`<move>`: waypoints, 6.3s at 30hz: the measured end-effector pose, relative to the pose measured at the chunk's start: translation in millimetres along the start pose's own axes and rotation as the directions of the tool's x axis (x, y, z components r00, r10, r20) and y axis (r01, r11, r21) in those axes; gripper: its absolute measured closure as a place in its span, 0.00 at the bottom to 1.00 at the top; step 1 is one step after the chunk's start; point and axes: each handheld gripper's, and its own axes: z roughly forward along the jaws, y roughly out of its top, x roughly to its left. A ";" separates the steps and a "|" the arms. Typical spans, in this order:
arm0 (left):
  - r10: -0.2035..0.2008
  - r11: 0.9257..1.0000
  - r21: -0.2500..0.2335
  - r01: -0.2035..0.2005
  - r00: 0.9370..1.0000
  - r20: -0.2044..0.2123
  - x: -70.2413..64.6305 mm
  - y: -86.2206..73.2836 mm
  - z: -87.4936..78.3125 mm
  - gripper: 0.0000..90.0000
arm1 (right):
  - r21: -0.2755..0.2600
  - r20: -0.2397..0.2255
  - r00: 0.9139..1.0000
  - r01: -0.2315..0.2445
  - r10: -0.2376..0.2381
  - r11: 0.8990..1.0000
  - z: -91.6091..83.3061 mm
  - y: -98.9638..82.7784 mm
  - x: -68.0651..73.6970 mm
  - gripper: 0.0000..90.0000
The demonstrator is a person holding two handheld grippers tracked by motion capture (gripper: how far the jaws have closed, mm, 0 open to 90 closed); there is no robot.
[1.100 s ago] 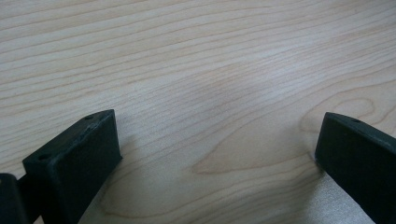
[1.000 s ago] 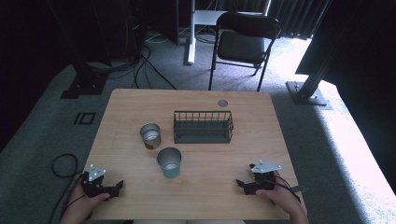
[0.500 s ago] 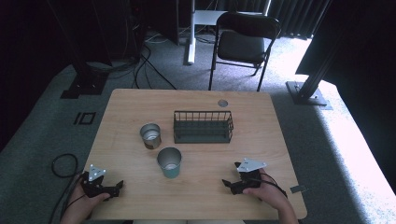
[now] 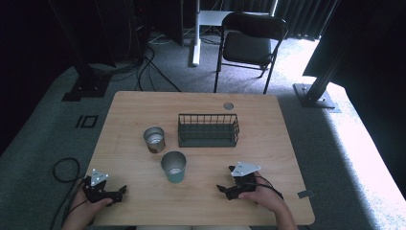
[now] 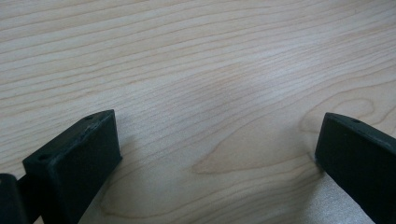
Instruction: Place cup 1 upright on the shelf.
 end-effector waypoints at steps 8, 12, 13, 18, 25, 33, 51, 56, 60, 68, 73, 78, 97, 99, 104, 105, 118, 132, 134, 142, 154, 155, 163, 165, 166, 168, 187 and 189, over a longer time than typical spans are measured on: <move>0.000 1.000 0.000 0.000 1.000 0.000 0.0 0.0 0.0 0.01 | -0.027 -0.026 1.000 0.017 -0.018 0.999 13.1 12.8 7.3 0.12; 0.000 1.000 0.000 0.000 1.000 0.000 0.0 0.0 0.0 0.01 | -0.040 -0.035 0.999 0.026 -0.027 0.999 20.2 17.9 9.9 0.12; 0.000 1.000 0.000 0.000 1.000 0.000 0.0 0.0 0.0 0.01 | -0.040 -0.037 0.999 0.030 -0.031 0.999 21.7 19.2 10.7 0.14; 0.000 1.000 0.000 0.000 1.000 0.000 0.0 0.0 0.0 0.01 | -0.055 -0.054 0.998 0.032 -0.035 0.998 27.7 26.8 14.7 0.14; 0.000 1.000 0.000 0.000 1.000 0.000 0.0 0.0 0.0 0.01 | -0.073 -0.071 0.996 0.045 -0.050 0.996 37.4 37.7 20.0 0.14; 0.000 1.000 0.000 0.000 1.000 0.000 0.0 0.0 0.0 0.01 | -0.102 -0.081 0.994 0.060 -0.069 0.993 49.2 52.5 28.7 0.14; 0.000 1.000 0.000 0.000 1.000 0.000 0.0 0.0 0.0 0.01 | -0.208 -0.143 0.983 0.084 -0.115 0.975 69.1 74.0 47.3 0.13; 0.000 1.000 0.001 0.000 1.000 0.000 0.1 0.0 -0.1 0.01 | -0.206 -0.150 0.980 0.101 -0.134 0.973 72.5 76.9 52.0 0.13; 0.000 1.000 0.001 0.000 1.000 0.000 0.0 0.0 0.0 0.01 | -0.213 -0.158 0.979 0.095 -0.130 0.972 77.9 80.8 56.0 0.13; 0.000 1.000 0.000 0.000 1.000 0.000 0.0 0.0 0.0 0.01 | -0.250 -0.156 0.979 0.089 -0.131 0.964 87.0 88.1 59.7 0.12; 0.000 1.000 0.000 0.000 1.000 0.000 0.0 0.0 0.0 0.01 | -0.283 -0.151 0.982 0.070 -0.116 0.957 92.8 91.4 60.3 0.13; 0.000 1.000 0.000 0.000 1.000 0.001 0.0 0.0 0.0 0.01 | -0.326 -0.161 0.983 0.034 -0.091 0.945 94.8 95.1 60.6 0.13; -0.001 1.000 0.000 0.001 1.000 0.000 0.1 0.0 0.0 0.01 | -0.378 -0.131 0.988 0.022 -0.077 0.926 97.8 99.3 63.4 0.14; 0.000 1.000 0.001 0.000 1.000 0.000 0.1 0.0 -0.1 0.01 | -0.372 -0.135 0.988 0.014 -0.069 0.928 97.3 99.9 62.7 0.14; -0.001 1.000 0.000 0.001 1.000 0.000 0.0 0.0 0.0 0.01 | -0.358 -0.143 0.987 0.011 -0.066 0.934 95.7 101.5 61.2 0.14; -0.001 1.000 0.000 0.001 1.000 0.000 0.0 0.0 0.0 0.01 | -0.359 -0.143 0.988 0.004 -0.060 0.933 94.7 102.0 60.7 0.14; -0.001 1.000 0.001 0.001 1.000 0.001 0.1 0.2 0.0 0.01 | -0.383 -0.157 0.985 0.001 -0.066 0.924 78.5 116.2 59.7 0.15; -0.006 1.000 -0.001 0.006 1.000 -0.004 0.4 0.3 0.1 0.01 | -0.425 -0.128 0.989 0.013 -0.074 0.905 55.9 139.2 48.2 0.15; -0.006 1.000 -0.001 0.006 1.000 -0.004 0.4 0.3 0.1 0.01 | -0.433 -0.125 0.990 -0.003 -0.057 0.901 52.4 141.7 45.8 0.15; -0.007 1.000 -0.001 0.007 1.000 -0.004 0.5 0.3 0.1 0.01 | -0.467 -0.081 0.996 -0.006 -0.037 0.884 36.4 152.0 36.6 0.15; -0.007 1.000 -0.001 0.007 1.000 -0.004 0.5 0.3 0.1 0.01 | -0.498 0.043 0.998 -0.013 0.039 0.867 18.4 158.9 13.2 0.15; -0.007 1.000 -0.001 0.007 1.000 -0.004 0.5 0.3 0.1 0.01 | -0.499 0.053 0.998 -0.008 0.040 0.866 16.9 159.7 10.8 0.15; -0.009 1.000 -0.001 0.009 1.000 -0.004 0.4 0.3 0.1 0.01 | -0.524 0.123 0.988 -0.018 0.097 0.852 6.3 165.3 -6.6 0.15; -0.007 1.000 0.000 0.007 1.000 -0.004 0.5 0.3 0.0 0.01 | -0.530 0.140 0.982 -0.036 0.130 0.847 4.6 165.9 -12.1 0.15; -0.007 1.000 0.001 0.007 1.000 -0.004 0.6 0.3 -0.1 0.01 | -0.531 0.148 0.979 -0.042 0.142 0.846 4.0 166.0 -14.6 0.15; -0.006 1.000 0.000 0.006 1.000 -0.004 0.6 0.3 0.0 0.01 | -0.533 0.185 0.968 -0.047 0.171 0.845 3.1 166.0 -21.2 0.15; -0.008 1.000 -0.001 0.008 1.000 -0.004 0.4 0.3 0.1 0.01 | -0.542 0.411 0.837 -0.095 0.362 0.835 17.5 143.0 -80.1 0.15; -0.008 1.000 -0.001 0.008 1.000 -0.004 0.5 0.3 0.0 0.01 | -0.540 0.411 0.829 -0.113 0.379 0.834 21.9 140.2 -83.2 0.15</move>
